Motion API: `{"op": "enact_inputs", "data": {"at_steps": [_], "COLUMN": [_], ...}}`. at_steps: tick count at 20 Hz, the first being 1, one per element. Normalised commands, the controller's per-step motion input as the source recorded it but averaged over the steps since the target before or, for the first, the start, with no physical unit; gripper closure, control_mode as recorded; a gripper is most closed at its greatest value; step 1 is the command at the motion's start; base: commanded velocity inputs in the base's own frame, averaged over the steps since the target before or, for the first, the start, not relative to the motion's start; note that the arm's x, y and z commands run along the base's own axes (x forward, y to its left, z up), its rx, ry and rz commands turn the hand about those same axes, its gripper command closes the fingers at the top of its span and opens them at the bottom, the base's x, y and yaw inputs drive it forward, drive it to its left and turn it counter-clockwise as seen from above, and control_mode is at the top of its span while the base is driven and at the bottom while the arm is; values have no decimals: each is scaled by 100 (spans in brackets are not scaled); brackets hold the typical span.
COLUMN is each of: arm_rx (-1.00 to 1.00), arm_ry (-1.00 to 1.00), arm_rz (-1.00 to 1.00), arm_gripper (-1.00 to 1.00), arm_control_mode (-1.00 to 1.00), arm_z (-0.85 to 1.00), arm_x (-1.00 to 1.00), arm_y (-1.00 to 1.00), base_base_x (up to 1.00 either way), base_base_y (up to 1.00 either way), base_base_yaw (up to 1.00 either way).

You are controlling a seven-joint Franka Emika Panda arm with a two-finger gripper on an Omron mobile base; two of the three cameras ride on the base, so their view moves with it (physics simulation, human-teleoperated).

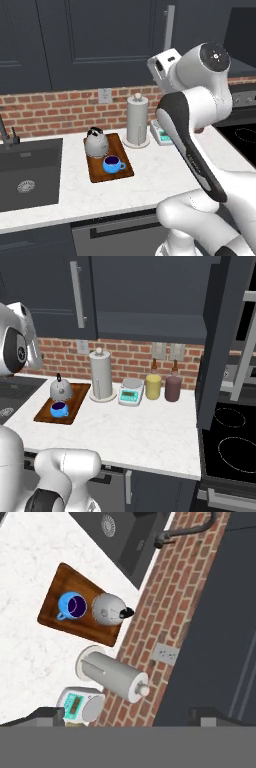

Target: Pick the kettle from the counter and place it on the tray. Then pick the mug from the cabinet and place it on the tray. Then close the cabinet doors.

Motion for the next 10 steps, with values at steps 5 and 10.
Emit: {"op": "enact_inputs", "data": {"at_steps": [5, 10], "arm_rx": [-3, 0], "arm_ry": [0, 0], "arm_rz": [0, 0], "arm_gripper": [-100, -100], "arm_control_mode": [-100, -100], "arm_z": [0, 0], "arm_x": [-79, -75], "arm_y": [-2, -7], "base_base_x": [0, 0], "base_base_y": [0, 0], "base_base_yaw": [0, 0]}}
